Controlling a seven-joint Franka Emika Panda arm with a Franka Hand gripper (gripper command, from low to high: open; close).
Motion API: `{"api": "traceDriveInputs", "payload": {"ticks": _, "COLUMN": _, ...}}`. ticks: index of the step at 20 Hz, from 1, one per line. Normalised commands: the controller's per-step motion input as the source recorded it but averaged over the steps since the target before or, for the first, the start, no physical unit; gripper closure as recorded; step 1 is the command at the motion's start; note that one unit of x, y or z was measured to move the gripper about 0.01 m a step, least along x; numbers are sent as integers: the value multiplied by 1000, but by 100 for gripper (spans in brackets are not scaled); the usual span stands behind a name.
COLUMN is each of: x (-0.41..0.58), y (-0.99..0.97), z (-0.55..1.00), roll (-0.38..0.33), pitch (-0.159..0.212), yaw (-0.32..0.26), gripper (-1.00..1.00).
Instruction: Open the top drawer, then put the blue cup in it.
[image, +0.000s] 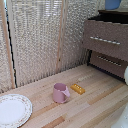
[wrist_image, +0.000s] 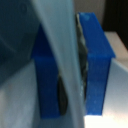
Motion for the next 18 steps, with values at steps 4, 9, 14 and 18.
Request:
{"api": "traceDriveInputs", "payload": {"ticks": 4, "x": -89, "y": -133, "z": -289, "roll": 3, "pitch": -16, "yaw": -36, "gripper": -100}}
{"api": "traceDriveInputs", "payload": {"ticks": 9, "x": 136, "y": -130, "z": 549, "roll": 77, "pitch": -22, "yaw": 15, "gripper": -100}}
{"api": "traceDriveInputs", "payload": {"ticks": 14, "x": 23, "y": 21, "z": 885, "roll": 105, "pitch": -4, "yaw": 22, "gripper": -100}}
{"api": "traceDriveInputs", "payload": {"ticks": 18, "x": 19, "y": 42, "z": 769, "roll": 125, "pitch": 23, "yaw": 19, "gripper": -100}}
